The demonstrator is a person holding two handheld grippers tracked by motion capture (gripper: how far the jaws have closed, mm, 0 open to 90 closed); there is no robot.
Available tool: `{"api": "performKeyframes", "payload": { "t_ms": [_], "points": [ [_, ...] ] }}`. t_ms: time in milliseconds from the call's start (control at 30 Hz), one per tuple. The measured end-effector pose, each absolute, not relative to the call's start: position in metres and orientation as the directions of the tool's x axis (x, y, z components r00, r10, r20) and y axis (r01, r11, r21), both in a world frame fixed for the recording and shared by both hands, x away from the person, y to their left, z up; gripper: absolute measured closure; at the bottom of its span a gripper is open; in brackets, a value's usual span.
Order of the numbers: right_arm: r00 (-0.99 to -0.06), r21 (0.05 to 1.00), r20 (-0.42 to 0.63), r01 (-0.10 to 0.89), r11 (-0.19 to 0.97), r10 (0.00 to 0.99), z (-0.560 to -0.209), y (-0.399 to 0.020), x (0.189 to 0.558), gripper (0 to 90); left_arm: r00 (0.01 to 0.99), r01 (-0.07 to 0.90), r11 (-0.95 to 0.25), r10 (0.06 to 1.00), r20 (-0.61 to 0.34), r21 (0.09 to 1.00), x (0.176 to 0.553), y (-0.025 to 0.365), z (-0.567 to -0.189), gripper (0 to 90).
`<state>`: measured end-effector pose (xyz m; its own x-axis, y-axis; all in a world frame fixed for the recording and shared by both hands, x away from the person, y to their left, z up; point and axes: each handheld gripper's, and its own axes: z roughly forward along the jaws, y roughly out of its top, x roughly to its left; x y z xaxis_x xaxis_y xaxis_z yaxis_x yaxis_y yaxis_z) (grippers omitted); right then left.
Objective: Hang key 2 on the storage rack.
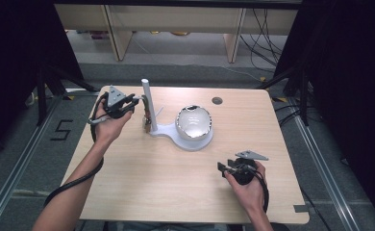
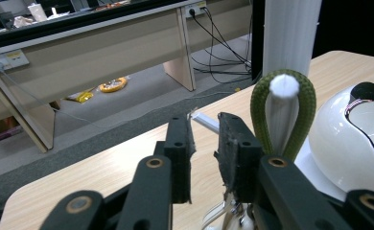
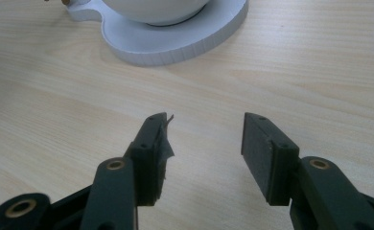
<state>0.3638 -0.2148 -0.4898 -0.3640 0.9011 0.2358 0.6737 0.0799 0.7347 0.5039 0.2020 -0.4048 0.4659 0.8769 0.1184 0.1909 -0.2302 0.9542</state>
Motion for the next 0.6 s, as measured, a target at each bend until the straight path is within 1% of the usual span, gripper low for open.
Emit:
{"api": "performKeyframes", "payload": {
  "t_ms": [133, 167, 200, 333, 600],
  "points": [
    [-0.364, 0.74, 0.254, 0.67, 0.062, 0.896, -0.49, -0.214, 0.364, 52.4, 0.449, 0.189, -0.227, 0.885, 0.122, 0.955, 0.497, 0.208, -0.403, 67.9],
    [-0.384, 0.752, 0.215, 0.652, 0.099, 0.898, -0.49, -0.217, 0.365, 52.5, 0.449, 0.195, -0.218, 0.887, 0.111, 0.956, 0.495, 0.209, -0.403, 66.5],
    [-0.362, 0.736, 0.256, 0.674, 0.062, 0.896, -0.489, -0.214, 0.363, 52.4, 0.447, 0.196, -0.214, 0.888, 0.107, 0.957, 0.492, 0.211, -0.403, 64.9],
    [-0.362, 0.741, 0.256, 0.669, 0.059, 0.896, -0.49, -0.214, 0.363, 52.4, 0.44, 0.21, -0.211, 0.893, 0.101, 0.955, 0.484, 0.216, -0.404, 57.3],
    [-0.364, 0.744, 0.251, 0.666, 0.062, 0.897, -0.489, -0.214, 0.363, 52.5, 0.428, 0.235, -0.203, 0.9, 0.087, 0.95, 0.464, 0.225, -0.41, 49.0]
  ]
}}
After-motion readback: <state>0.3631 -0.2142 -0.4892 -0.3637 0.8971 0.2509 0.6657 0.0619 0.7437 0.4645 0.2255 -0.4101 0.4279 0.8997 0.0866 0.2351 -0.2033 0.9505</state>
